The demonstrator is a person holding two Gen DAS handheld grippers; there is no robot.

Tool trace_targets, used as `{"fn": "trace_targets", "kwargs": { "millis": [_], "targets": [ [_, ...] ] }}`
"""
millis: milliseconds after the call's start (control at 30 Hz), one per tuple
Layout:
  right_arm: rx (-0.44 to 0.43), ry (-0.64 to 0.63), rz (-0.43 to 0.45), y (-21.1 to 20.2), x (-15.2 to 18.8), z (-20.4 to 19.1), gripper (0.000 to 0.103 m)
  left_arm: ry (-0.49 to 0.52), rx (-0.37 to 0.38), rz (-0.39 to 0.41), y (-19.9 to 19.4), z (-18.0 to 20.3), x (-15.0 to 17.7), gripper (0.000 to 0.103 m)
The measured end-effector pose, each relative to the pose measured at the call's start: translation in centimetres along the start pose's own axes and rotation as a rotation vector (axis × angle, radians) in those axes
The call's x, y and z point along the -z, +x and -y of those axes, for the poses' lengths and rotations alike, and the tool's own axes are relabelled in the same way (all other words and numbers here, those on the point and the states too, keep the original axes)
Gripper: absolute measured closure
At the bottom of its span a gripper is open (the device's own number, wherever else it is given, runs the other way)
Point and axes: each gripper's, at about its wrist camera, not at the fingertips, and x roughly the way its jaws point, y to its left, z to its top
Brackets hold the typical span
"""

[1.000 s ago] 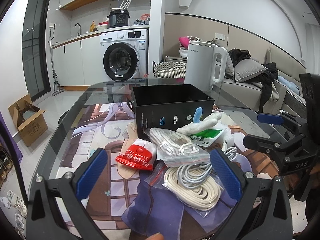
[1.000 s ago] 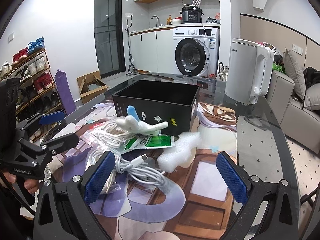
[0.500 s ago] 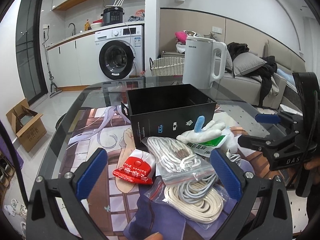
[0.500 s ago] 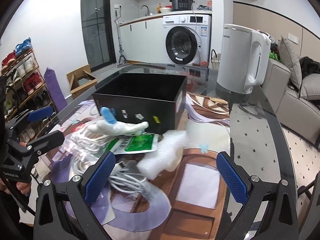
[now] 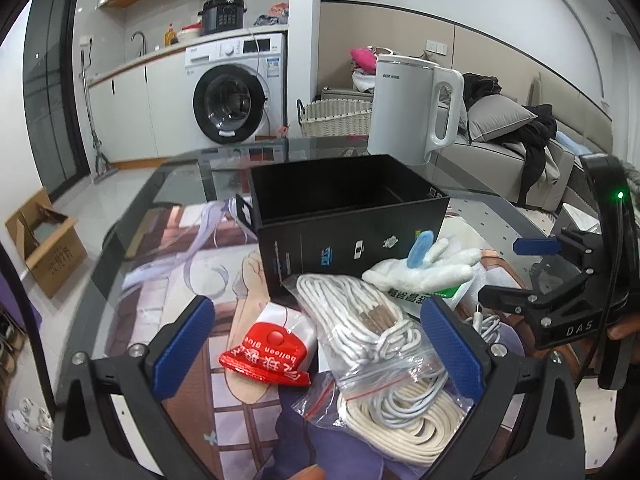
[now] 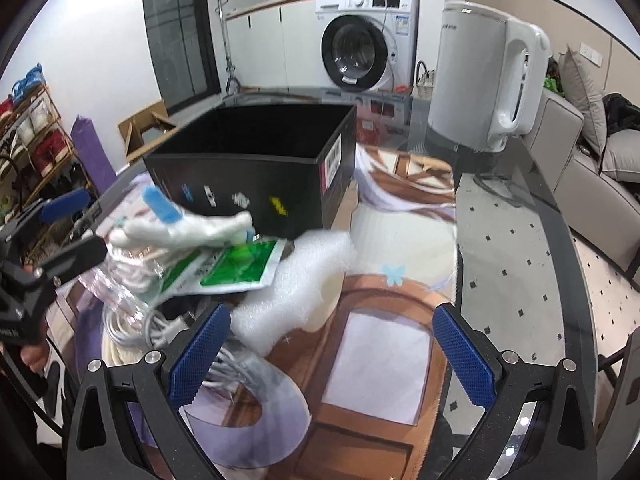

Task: Organize soft objects
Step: 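Move the right gripper to the white foam sheet and close on it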

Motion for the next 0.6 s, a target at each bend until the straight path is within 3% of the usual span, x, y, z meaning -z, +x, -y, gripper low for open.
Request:
{"fn": "trace_targets", "kwargs": {
  "millis": [433,600],
  "targets": [
    [0.083,0.038,-0.071,1.6,0.0,2.0,0.0,0.002,-0.043,-0.033,1.1,-1.5,0.4,0.0],
    [0.069,0.03,-0.075,1.8,0.0,1.9,0.0,-0.018,-0.042,-0.039,1.3,-2.4,0.4,0.0]
  ]
}}
